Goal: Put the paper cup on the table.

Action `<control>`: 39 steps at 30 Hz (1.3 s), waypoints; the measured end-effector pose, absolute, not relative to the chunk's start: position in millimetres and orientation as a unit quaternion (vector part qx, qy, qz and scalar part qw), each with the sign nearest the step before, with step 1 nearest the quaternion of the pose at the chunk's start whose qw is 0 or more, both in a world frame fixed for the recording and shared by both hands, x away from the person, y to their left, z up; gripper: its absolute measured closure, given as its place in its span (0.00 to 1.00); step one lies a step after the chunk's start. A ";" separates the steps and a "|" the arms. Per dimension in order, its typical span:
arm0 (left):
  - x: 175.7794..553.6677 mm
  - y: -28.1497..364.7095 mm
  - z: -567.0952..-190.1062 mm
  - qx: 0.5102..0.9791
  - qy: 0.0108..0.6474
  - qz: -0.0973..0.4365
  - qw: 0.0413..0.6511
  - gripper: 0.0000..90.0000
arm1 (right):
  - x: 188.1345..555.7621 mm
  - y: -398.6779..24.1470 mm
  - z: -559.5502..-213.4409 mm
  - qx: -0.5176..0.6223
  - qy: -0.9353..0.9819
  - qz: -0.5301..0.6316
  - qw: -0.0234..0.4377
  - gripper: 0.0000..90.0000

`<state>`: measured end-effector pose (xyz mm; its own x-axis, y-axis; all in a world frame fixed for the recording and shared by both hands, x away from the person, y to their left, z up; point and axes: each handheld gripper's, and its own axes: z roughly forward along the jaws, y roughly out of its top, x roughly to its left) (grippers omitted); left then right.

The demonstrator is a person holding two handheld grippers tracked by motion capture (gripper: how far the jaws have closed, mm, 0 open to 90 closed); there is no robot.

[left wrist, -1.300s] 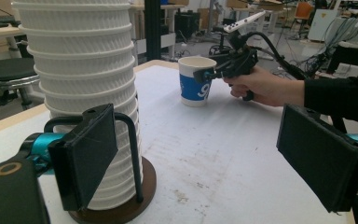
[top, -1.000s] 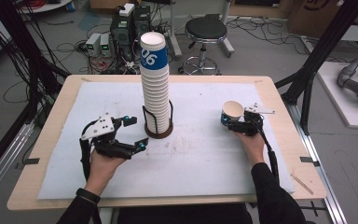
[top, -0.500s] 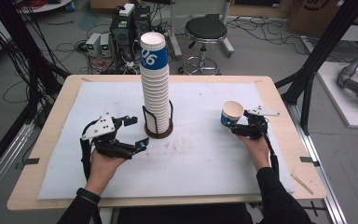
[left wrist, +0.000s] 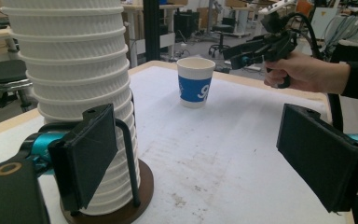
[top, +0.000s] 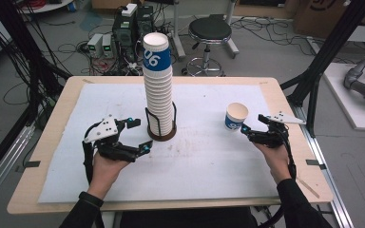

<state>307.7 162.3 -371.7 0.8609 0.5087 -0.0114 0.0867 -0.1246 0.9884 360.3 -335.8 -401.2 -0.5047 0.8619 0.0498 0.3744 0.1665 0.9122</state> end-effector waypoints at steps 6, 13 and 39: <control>307.9 159.7 -371.5 0.733 0.204 0.159 0.630 0.14 | 345.1 -330.2 -389.0 0.369 0.731 0.518 0.246 0.15; 306.7 158.5 -367.4 0.731 0.196 0.144 0.638 0.14 | 330.7 -320.2 -365.9 0.290 0.725 0.592 0.199 0.15; 310.6 155.2 -349.3 0.732 0.175 0.125 0.647 0.14 | 314.1 -300.9 -330.4 0.223 0.752 0.604 0.142 0.16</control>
<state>310.6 155.2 -349.3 0.9077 0.4172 -0.0438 0.0946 -0.1018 0.9903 314.1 -300.9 -330.4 -0.8604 0.5065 0.0557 0.1636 0.1712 0.9716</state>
